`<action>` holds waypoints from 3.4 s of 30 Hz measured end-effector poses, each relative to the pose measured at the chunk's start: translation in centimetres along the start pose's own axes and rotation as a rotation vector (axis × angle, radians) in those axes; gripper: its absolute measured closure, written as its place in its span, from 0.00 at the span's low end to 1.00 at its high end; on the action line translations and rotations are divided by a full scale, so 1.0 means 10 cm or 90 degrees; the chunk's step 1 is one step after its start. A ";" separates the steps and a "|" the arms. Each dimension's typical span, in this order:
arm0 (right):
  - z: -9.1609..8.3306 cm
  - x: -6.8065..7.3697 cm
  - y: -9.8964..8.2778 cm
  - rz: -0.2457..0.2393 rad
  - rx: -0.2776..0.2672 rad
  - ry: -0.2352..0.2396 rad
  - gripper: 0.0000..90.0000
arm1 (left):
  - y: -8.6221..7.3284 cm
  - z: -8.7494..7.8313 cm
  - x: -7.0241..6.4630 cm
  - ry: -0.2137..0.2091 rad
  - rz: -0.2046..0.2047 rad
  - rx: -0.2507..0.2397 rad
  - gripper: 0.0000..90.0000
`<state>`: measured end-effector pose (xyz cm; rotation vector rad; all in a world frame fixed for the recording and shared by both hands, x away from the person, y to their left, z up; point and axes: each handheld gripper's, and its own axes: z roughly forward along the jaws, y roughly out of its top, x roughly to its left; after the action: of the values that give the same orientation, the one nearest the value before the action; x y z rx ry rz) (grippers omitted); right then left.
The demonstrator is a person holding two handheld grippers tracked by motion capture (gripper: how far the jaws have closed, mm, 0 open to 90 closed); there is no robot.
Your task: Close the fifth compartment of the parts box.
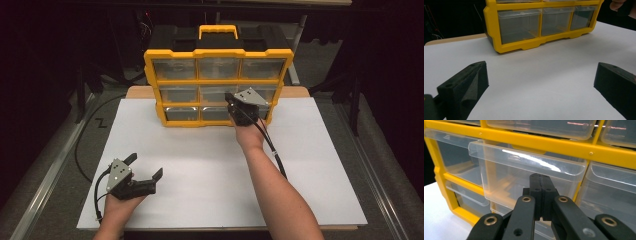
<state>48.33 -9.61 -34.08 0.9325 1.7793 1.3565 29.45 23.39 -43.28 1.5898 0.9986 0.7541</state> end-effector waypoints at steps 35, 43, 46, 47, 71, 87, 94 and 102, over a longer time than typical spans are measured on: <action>0.08 0.01 0.07 -0.008 0.017 0.001 1.00 | 0.00 0.01 0.01 -0.003 -0.006 0.003 0.01; -0.14 0.05 0.05 -0.007 0.011 0.019 1.00 | 0.00 0.02 -0.01 -0.002 0.000 0.000 0.01; -0.22 0.05 0.02 -0.005 0.010 0.028 1.00 | 0.01 0.02 -0.02 -0.001 0.004 -0.001 0.01; -0.24 0.05 0.02 -0.006 0.009 0.030 1.00 | 0.01 0.03 -0.02 -0.002 0.005 -0.001 0.01; -0.84 -0.04 -0.61 0.003 0.045 0.072 1.00 | 0.01 0.07 -0.02 0.001 0.019 0.009 0.01; -1.52 -0.28 -0.99 0.013 0.070 0.086 0.98 | 0.00 0.06 -0.01 0.001 0.018 0.013 0.01; -1.88 -0.57 -1.14 0.049 0.076 0.060 0.83 | -0.01 0.07 -0.01 0.003 0.019 0.024 0.01; -2.16 -0.80 -1.28 0.075 0.089 0.045 0.45 | -0.01 0.05 0.00 0.010 0.011 0.024 0.01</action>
<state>32.03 -29.03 -41.33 1.0914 1.9183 1.3663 29.88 23.12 -43.48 1.6288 1.0164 0.7641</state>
